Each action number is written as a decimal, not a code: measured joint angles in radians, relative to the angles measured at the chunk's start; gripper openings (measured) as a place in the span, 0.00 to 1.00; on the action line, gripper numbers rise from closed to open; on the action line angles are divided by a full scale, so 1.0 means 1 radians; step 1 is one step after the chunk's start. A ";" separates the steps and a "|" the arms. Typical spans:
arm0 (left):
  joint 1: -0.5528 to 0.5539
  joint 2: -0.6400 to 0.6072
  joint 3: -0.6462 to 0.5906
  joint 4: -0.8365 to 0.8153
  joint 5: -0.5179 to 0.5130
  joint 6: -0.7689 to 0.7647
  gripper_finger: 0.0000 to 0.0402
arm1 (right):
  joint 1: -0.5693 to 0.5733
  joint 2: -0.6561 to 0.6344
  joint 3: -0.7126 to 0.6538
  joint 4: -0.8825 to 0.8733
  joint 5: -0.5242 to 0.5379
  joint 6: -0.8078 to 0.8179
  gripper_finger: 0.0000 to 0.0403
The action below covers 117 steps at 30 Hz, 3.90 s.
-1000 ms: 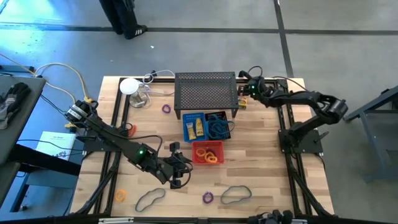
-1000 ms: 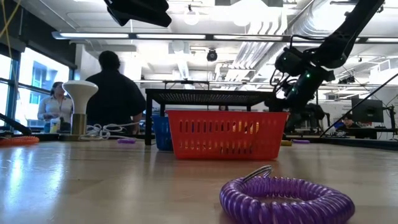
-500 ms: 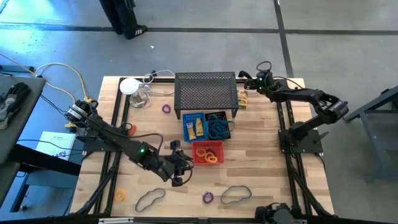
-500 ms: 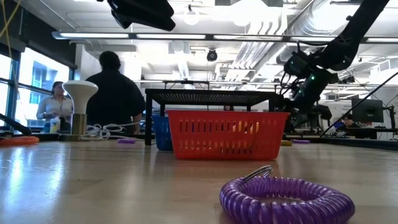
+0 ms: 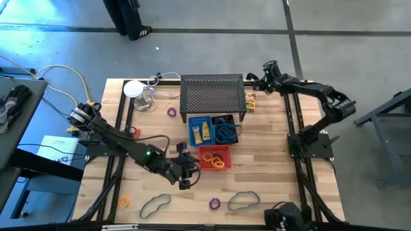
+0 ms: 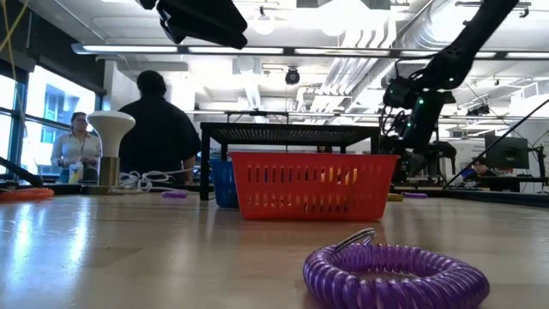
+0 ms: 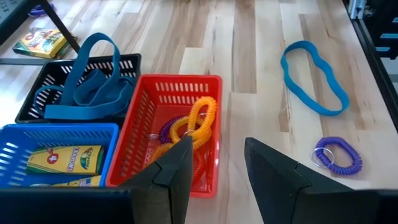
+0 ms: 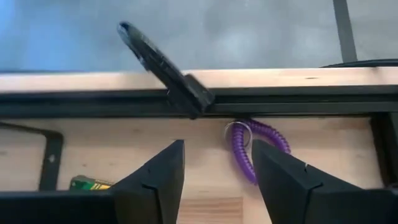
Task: Pick & Place Office Desk Supplies
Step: Put the violet spring keychain into the red bin
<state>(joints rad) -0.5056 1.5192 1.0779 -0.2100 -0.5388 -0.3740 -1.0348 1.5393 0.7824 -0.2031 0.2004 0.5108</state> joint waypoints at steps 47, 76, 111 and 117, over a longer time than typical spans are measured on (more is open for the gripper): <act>0.013 0.000 0.000 -0.003 0.047 -0.027 0.35 | -0.012 0.243 0.079 0.010 0.065 -0.142 0.45; 0.034 0.000 0.000 -0.003 0.050 -0.026 0.35 | 0.076 0.059 0.075 -0.041 0.190 -0.248 0.01; -0.002 0.000 0.000 -0.018 0.053 -0.046 0.35 | 1.315 -0.300 0.002 0.146 -0.155 -0.430 0.01; -0.002 0.000 0.000 -0.021 0.053 -0.046 0.35 | 1.351 -0.088 0.000 0.382 -0.265 -0.489 0.01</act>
<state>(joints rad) -0.5075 1.5192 1.0775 -0.2310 -0.4862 -0.4198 0.3160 1.4511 0.7827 0.1793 -0.0646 0.0216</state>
